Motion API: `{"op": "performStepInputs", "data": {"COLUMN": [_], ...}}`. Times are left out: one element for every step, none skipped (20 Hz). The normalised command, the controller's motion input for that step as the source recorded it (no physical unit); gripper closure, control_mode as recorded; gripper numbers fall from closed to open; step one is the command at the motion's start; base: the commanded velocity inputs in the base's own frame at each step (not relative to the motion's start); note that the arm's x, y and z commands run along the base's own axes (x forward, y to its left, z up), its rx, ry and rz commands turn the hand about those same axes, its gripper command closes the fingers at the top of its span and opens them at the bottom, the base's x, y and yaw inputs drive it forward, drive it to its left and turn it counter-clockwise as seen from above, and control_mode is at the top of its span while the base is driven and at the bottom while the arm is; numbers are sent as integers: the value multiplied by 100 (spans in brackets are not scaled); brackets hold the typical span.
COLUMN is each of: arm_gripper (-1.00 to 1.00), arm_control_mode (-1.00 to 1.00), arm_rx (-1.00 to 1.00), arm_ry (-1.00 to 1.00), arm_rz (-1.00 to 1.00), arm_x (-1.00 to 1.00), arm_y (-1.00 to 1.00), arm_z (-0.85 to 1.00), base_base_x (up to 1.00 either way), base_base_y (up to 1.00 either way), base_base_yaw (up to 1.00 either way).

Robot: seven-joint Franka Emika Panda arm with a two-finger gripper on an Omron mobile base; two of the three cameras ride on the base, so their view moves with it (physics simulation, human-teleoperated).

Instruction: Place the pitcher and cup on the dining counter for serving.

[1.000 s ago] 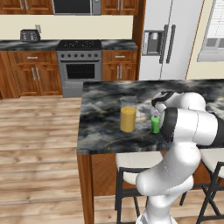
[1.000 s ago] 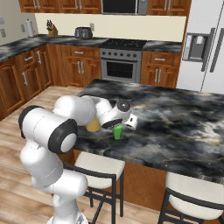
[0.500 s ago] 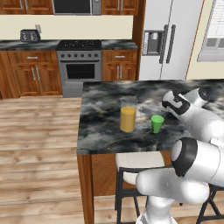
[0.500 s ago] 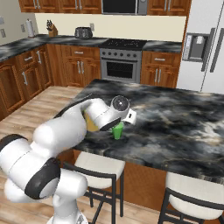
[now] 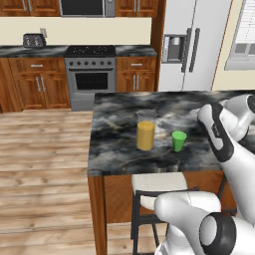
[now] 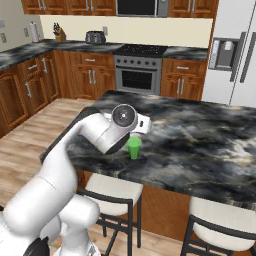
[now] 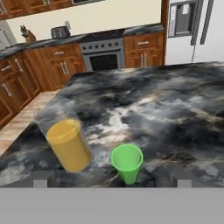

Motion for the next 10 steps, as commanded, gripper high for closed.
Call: {"op": "performStepInputs", "data": {"arm_gripper": [-100,-100,-100,-100,-100,-100,-100,-100,-100,-100], "arm_control_mode": [-100,-100,-100,-100,-100,-100,-100,-100,-100,-100], "arm_rx": [-12,-13,-14,-14,-16,-18,-19,-19,-23,-25], "arm_ry": [-6,-1,0,0,0,0,0,0,0,0], "arm_rz": [2,2,2,2,2,2,3,4,5,6], "arm_x": [-71,-73,-68,-64,-61,-53,-47,-42,-38,-40], "arm_y": [11,15,20,22,26,31,36,40,44,49], "arm_z": [87,87,90,90,92,90,89,90,81,78], "base_base_x": [0,0,0,0,0,0,0,0,0,0], "base_base_y": [0,0,0,0,0,0,0,0,0,0], "base_base_yaw": [0,0,0,0,0,0,0,0,0,0]}}
